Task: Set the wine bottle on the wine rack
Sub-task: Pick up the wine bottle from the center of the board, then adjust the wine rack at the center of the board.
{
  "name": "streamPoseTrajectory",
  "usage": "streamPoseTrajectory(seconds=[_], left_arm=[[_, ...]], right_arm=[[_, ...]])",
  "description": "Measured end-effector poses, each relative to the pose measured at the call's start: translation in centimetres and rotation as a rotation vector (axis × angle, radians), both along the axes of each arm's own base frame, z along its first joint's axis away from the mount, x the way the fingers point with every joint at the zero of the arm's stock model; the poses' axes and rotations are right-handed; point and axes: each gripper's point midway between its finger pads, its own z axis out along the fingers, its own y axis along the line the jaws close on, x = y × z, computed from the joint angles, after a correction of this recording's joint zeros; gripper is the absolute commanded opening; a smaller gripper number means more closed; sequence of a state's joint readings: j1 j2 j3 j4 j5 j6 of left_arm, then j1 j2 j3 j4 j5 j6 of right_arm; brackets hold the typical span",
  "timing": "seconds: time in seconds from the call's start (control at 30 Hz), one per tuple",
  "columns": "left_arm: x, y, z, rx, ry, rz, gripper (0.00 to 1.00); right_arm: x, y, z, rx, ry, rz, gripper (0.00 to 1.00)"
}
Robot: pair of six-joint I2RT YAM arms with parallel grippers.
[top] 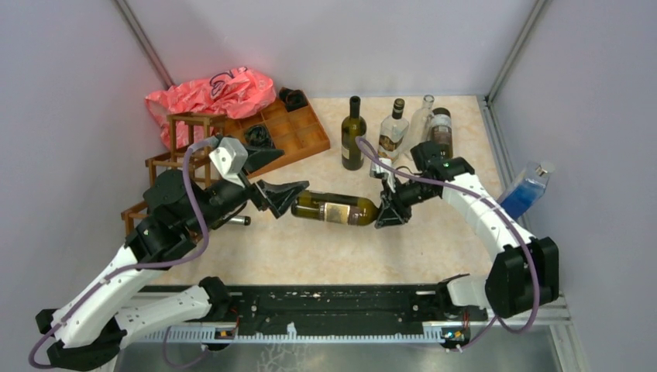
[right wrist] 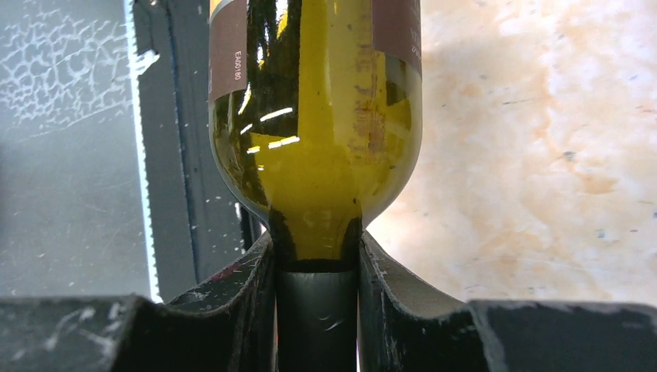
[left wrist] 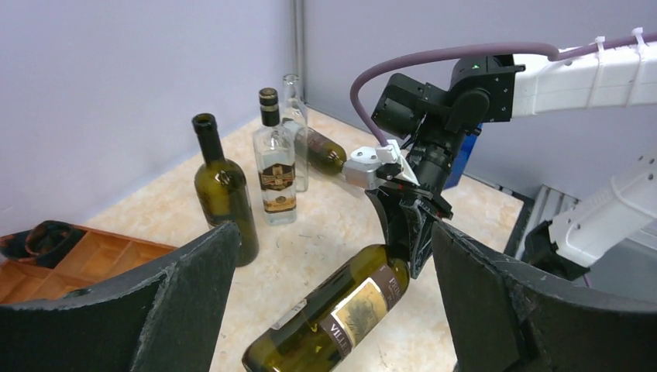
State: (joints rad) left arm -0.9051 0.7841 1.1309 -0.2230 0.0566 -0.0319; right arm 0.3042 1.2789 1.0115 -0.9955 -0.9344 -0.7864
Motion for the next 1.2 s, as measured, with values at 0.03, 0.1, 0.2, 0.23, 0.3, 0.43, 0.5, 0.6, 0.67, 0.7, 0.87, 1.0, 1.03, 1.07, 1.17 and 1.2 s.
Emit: streamPoseTrajectory(seconds=[0.03, 0.1, 0.2, 0.23, 0.3, 0.43, 0.5, 0.6, 0.67, 0.7, 0.87, 1.0, 1.03, 1.07, 1.17, 1.2], left_arm=[[0.1, 0.1, 0.2, -0.001, -0.002, 0.010, 0.99], [0.5, 0.4, 0.7, -0.009, -0.004, 0.036, 0.99], [1.0, 0.8, 1.3, -0.023, 0.002, 0.076, 0.99], [1.2, 1.0, 1.6, -0.030, 0.005, 0.089, 0.99], [1.5, 1.2, 2.2, -0.046, 0.014, 0.112, 0.99], [1.9, 1.8, 3.8, -0.092, 0.032, 0.152, 0.99], [2.0, 2.2, 4.4, -0.119, 0.043, 0.170, 0.99], [2.0, 2.9, 5.0, -0.159, 0.064, 0.195, 0.99], [2.0, 3.4, 5.1, -0.179, 0.083, 0.215, 0.99], [2.0, 3.6, 5.1, -0.186, 0.092, 0.223, 0.99], [2.3, 5.1, 5.3, -0.220, 0.120, 0.295, 0.99], [2.8, 6.0, 6.3, -0.231, 0.121, 0.347, 0.99], [3.0, 6.1, 6.5, -0.230, 0.121, 0.358, 0.99], [3.2, 6.1, 6.6, -0.225, 0.122, 0.370, 0.99], [4.1, 5.7, 6.4, -0.193, 0.125, 0.397, 0.99], [4.3, 5.6, 6.2, -0.178, 0.126, 0.404, 0.99]], right_arm=[[0.4, 0.1, 0.2, -0.004, -0.006, -0.001, 0.00], [1.6, 0.3, 0.7, -0.010, -0.021, -0.006, 0.00], [3.5, 0.8, 1.3, -0.010, -0.035, -0.030, 0.00], [3.9, 1.0, 1.4, -0.009, -0.037, -0.035, 0.00], [4.8, 1.5, 1.6, -0.010, -0.052, -0.048, 0.00], [5.2, 3.6, 1.9, -0.010, -0.065, -0.054, 0.00], [5.2, 5.2, 2.1, 0.008, -0.063, -0.047, 0.00], [5.5, 7.8, 2.0, 0.033, -0.057, -0.042, 0.00], [5.8, 9.1, 1.7, 0.044, -0.041, -0.053, 0.00], [6.0, 9.8, 1.5, 0.051, -0.028, -0.063, 0.00], [7.6, 13.1, 0.3, 0.047, 0.028, -0.113, 0.00], [8.3, 15.3, -0.4, 0.033, 0.059, -0.119, 0.00], [8.5, 15.9, -0.6, 0.030, 0.064, -0.117, 0.00], [8.7, 16.5, -0.6, 0.028, 0.066, -0.114, 0.00], [9.2, 18.1, -0.9, 0.023, 0.068, -0.103, 0.00], [9.3, 18.6, -1.0, 0.024, 0.071, -0.098, 0.00]])
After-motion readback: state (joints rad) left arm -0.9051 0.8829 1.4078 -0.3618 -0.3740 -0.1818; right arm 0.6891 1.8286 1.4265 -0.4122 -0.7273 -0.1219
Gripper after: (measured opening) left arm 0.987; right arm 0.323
